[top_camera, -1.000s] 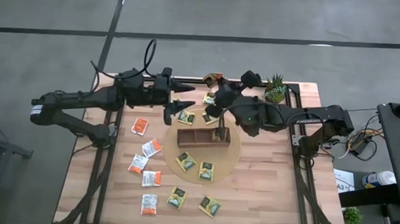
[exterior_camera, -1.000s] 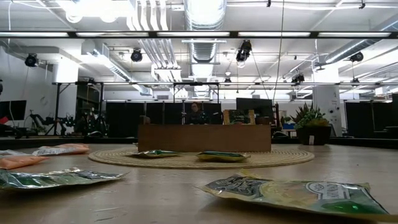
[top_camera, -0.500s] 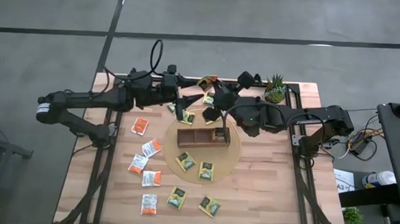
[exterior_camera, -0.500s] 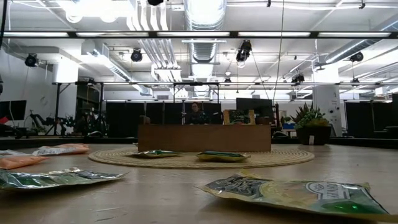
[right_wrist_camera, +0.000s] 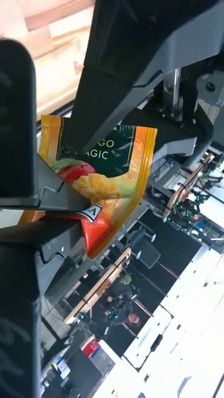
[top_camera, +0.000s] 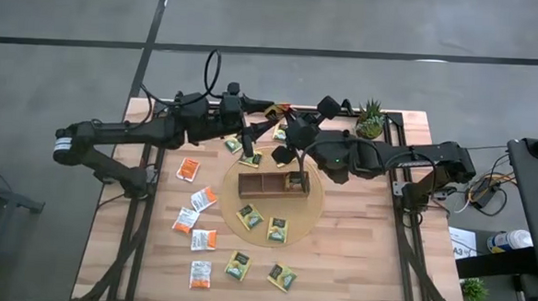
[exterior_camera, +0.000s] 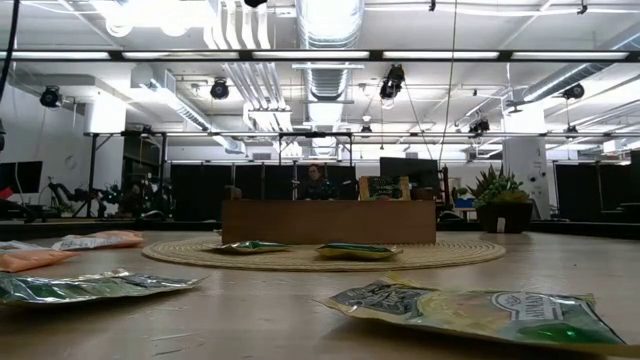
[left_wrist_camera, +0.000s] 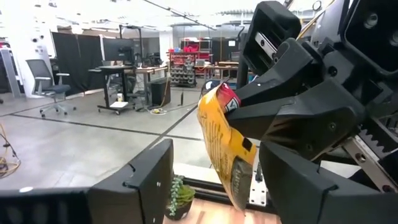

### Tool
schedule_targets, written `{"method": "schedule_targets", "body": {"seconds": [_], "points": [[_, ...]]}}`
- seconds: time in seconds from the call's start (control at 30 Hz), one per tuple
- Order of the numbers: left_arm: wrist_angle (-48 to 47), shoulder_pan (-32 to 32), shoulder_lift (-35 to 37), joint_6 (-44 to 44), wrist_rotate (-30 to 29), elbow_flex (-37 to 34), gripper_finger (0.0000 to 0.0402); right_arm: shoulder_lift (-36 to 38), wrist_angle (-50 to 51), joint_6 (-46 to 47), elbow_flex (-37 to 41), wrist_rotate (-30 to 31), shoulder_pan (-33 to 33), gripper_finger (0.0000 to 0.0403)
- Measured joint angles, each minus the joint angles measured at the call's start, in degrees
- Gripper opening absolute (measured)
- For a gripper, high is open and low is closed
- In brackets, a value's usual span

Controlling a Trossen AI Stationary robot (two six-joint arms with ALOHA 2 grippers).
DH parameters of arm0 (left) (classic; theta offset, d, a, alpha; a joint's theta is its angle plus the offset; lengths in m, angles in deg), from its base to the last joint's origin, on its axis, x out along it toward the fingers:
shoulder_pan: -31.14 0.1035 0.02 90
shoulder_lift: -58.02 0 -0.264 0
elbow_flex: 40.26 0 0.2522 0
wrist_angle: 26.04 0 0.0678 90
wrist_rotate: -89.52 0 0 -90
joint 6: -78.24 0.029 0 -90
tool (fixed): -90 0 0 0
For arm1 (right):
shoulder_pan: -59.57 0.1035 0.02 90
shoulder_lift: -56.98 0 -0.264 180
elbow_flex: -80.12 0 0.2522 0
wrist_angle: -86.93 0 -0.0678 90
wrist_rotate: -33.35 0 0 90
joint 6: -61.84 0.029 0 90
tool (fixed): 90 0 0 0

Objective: Pick & Place Tea
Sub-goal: Put the orange tea bag into the right section of the wooden organizer

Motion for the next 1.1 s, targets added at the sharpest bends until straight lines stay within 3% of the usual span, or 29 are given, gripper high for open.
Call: {"method": "schedule_targets", "body": {"seconds": [0.13,0.3,0.33,0.53,0.7,0.9,1.1], "points": [[0.0,0.0,0.0,0.1,0.0,0.0,0.0181,0.0,0.0,-0.9,0.0,0.0,0.0,0.0013],[-0.1,0.0,0.0,1.8,0.4,0.5,0.0032,0.0,0.0,-0.6,0.1,0.0,0.0,0.0013],[-0.1,0.0,0.0,2.0,0.4,0.6,0.0018,0.0,0.0,-0.6,0.1,0.0,0.0,0.0013],[-0.4,0.0,0.0,2.4,0.4,0.7,0.0002,0.0,0.0,-0.5,0.1,0.0,0.0,0.0019],[-0.5,0.0,0.0,2.4,0.7,0.8,0.0001,0.2,0.2,1.8,-0.9,0.0,0.3,0.0073],[-8.4,0.1,0.1,2.3,-0.4,3.9,0.0001,2.6,10.4,12.7,-5.8,-3.2,1.2,0.0163],[-17.1,0.6,-0.1,2.8,-0.6,7.7,0.0,6.9,25.2,29.3,-9.1,-13.0,0.8,0.0214]]}}
